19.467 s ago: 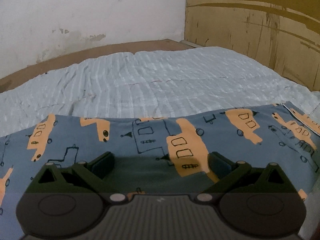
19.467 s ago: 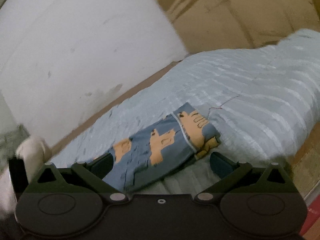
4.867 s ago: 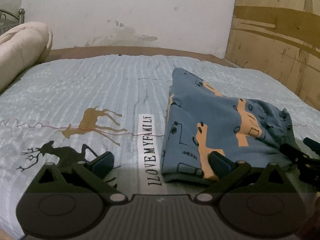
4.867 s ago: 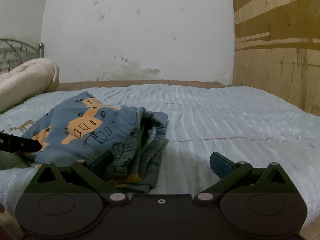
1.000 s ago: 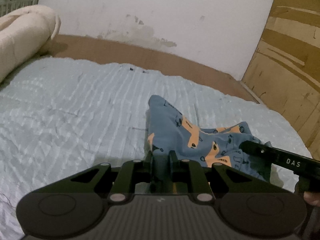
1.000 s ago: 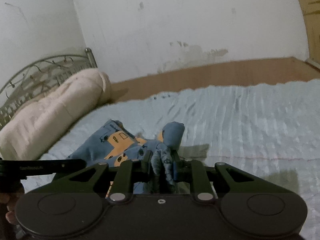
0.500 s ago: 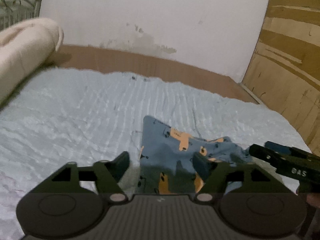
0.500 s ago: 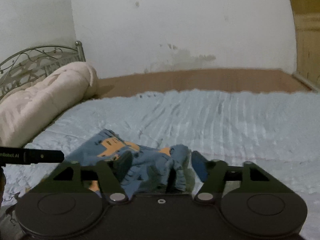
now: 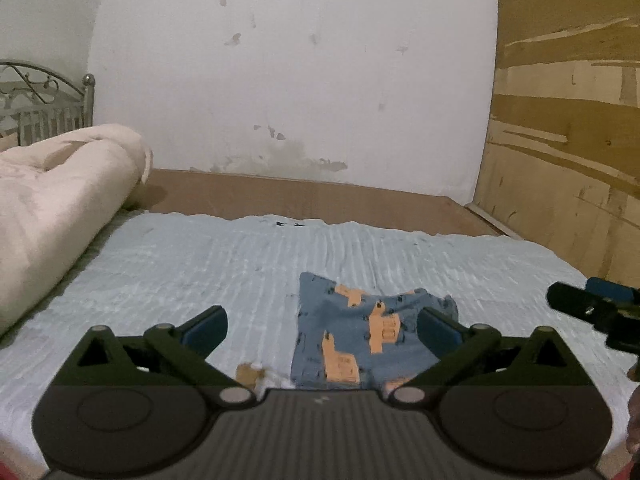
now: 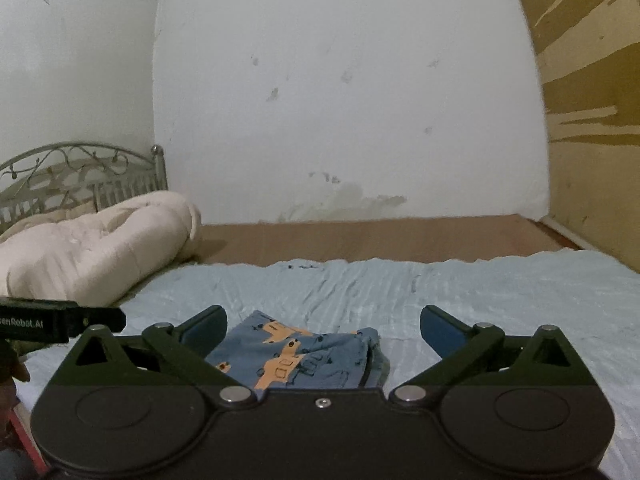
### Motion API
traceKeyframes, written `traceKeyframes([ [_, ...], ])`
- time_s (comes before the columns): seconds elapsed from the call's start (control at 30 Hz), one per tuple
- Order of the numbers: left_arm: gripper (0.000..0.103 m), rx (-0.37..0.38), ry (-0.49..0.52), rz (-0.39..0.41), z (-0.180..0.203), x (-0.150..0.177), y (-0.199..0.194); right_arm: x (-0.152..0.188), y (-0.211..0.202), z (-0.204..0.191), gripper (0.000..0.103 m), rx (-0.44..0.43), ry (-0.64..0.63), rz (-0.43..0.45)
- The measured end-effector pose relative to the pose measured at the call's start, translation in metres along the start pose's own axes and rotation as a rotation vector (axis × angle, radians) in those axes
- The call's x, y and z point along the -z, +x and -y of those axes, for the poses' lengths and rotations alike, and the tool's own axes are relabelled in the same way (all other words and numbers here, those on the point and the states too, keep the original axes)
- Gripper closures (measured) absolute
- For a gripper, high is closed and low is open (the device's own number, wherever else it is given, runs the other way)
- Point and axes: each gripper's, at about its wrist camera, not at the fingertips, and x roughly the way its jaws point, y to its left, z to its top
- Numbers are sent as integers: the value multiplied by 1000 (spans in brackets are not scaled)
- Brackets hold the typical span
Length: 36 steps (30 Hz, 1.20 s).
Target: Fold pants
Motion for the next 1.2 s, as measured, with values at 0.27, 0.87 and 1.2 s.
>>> traceKeyframes([
  [0.27,1,0,-22,-1,-14,46,-56,38,-80,-27,1,51,8,31],
  [0.87,1,-24,-15,20,-18,76,-88,77,-126,-61,1,67,-32,10],
  [1.2,1,-29,-15,14,-18,78,-88,76,-122,-58,1,70,-27,10],
])
